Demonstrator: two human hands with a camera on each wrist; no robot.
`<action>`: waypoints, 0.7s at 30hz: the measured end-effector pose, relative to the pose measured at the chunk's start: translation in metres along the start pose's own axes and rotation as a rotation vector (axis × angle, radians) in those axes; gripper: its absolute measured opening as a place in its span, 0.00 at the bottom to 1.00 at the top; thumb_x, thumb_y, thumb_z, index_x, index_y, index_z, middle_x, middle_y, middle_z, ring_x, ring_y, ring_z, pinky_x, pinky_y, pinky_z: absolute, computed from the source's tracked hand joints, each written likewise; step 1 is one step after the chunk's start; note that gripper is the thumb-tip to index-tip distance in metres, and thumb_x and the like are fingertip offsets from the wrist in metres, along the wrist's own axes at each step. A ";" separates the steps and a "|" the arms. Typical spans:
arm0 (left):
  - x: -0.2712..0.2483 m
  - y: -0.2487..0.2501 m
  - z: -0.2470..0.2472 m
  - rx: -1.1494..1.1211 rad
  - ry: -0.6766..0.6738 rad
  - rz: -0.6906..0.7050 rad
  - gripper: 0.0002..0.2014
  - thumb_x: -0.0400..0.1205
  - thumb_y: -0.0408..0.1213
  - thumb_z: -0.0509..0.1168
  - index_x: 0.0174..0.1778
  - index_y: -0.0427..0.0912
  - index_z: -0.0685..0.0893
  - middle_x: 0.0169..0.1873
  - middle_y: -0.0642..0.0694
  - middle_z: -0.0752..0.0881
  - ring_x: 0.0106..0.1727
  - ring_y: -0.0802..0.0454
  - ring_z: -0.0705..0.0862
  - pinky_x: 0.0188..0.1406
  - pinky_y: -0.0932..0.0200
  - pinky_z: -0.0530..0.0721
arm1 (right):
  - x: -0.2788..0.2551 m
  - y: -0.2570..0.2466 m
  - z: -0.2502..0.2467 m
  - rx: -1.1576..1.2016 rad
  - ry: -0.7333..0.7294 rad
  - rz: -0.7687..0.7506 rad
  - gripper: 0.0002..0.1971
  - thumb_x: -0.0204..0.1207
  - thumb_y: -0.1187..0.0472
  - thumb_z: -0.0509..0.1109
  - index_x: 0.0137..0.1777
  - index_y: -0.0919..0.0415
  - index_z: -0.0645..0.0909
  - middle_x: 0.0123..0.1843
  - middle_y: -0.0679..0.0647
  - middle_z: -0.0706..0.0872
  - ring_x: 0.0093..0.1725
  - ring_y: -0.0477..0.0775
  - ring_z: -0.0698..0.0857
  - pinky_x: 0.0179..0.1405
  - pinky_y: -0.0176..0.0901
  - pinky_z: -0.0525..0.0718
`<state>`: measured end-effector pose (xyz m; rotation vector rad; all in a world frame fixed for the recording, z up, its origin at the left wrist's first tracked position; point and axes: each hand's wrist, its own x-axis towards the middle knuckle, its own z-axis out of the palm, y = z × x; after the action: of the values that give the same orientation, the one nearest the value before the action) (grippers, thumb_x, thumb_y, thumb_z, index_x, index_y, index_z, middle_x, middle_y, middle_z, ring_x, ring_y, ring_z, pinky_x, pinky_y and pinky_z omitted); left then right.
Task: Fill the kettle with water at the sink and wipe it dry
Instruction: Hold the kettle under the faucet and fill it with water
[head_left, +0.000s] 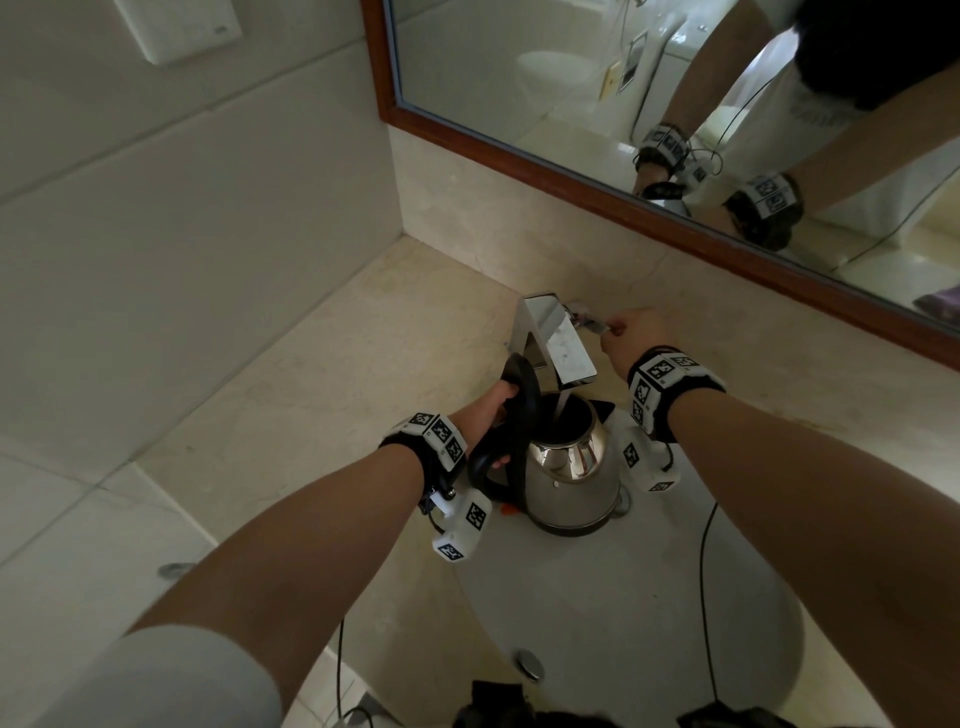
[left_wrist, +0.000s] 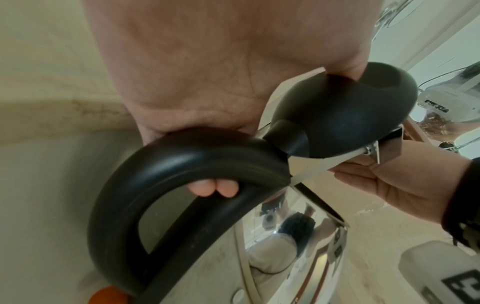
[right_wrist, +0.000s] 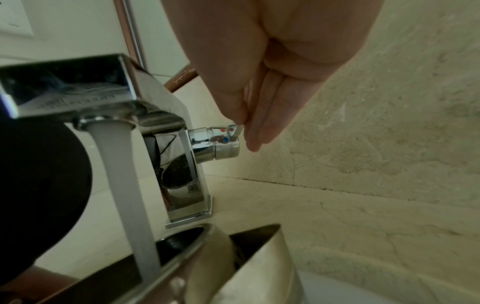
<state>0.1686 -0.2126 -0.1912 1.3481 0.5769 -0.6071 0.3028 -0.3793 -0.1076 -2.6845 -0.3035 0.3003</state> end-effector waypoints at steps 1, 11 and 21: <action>0.000 0.000 0.000 0.007 0.003 0.002 0.38 0.57 0.69 0.59 0.48 0.38 0.83 0.39 0.38 0.86 0.33 0.42 0.85 0.35 0.56 0.80 | 0.000 0.000 0.000 0.003 0.000 0.000 0.13 0.78 0.64 0.63 0.56 0.66 0.87 0.52 0.66 0.88 0.52 0.66 0.86 0.56 0.57 0.86; 0.001 0.000 0.000 0.020 0.000 0.008 0.34 0.59 0.67 0.58 0.43 0.38 0.82 0.33 0.38 0.85 0.30 0.42 0.83 0.34 0.57 0.79 | 0.000 -0.001 0.000 -0.009 0.008 0.018 0.13 0.79 0.63 0.64 0.55 0.66 0.87 0.49 0.63 0.88 0.49 0.63 0.85 0.50 0.49 0.84; 0.004 0.001 0.000 0.019 0.026 -0.014 0.39 0.58 0.68 0.60 0.49 0.35 0.83 0.38 0.36 0.86 0.32 0.40 0.85 0.34 0.56 0.81 | 0.001 0.000 0.001 0.009 0.002 0.030 0.12 0.79 0.63 0.64 0.54 0.65 0.87 0.49 0.65 0.89 0.47 0.63 0.86 0.51 0.51 0.85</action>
<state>0.1718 -0.2127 -0.1933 1.3723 0.6032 -0.6084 0.3034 -0.3784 -0.1090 -2.6824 -0.2613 0.3071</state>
